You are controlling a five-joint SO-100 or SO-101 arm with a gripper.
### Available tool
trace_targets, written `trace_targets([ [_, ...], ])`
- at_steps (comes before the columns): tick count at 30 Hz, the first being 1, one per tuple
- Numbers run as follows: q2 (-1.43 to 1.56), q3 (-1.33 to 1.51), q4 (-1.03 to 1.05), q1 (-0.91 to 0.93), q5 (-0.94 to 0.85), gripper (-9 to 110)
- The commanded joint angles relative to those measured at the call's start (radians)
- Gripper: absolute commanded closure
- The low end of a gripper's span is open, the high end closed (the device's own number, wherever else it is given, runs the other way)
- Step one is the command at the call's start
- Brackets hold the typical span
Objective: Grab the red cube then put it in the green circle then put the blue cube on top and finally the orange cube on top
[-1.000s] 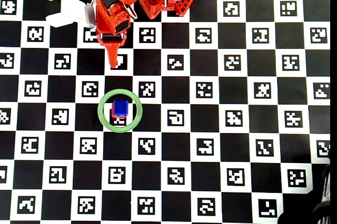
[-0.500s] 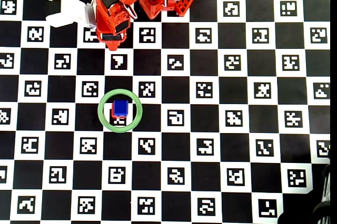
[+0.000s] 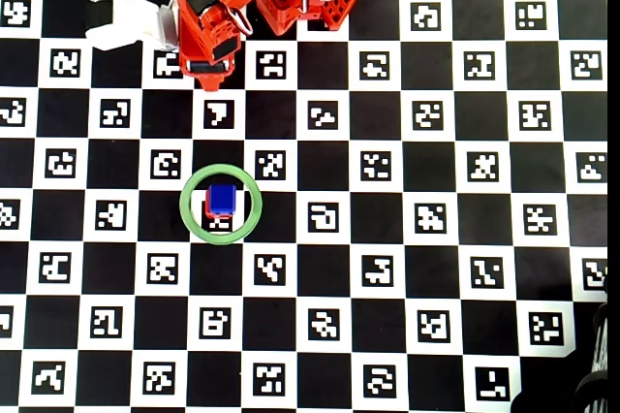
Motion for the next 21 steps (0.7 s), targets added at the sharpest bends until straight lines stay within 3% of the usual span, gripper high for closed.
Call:
trace_targets([
  [1, 0.041, -0.175, 0.101, -0.006, -0.026, 94],
  [9, 0.002, -0.442, 0.298, -0.021, -0.043, 94],
  [21, -0.224, -0.914, 0.522, -0.175, 0.095, 95],
])
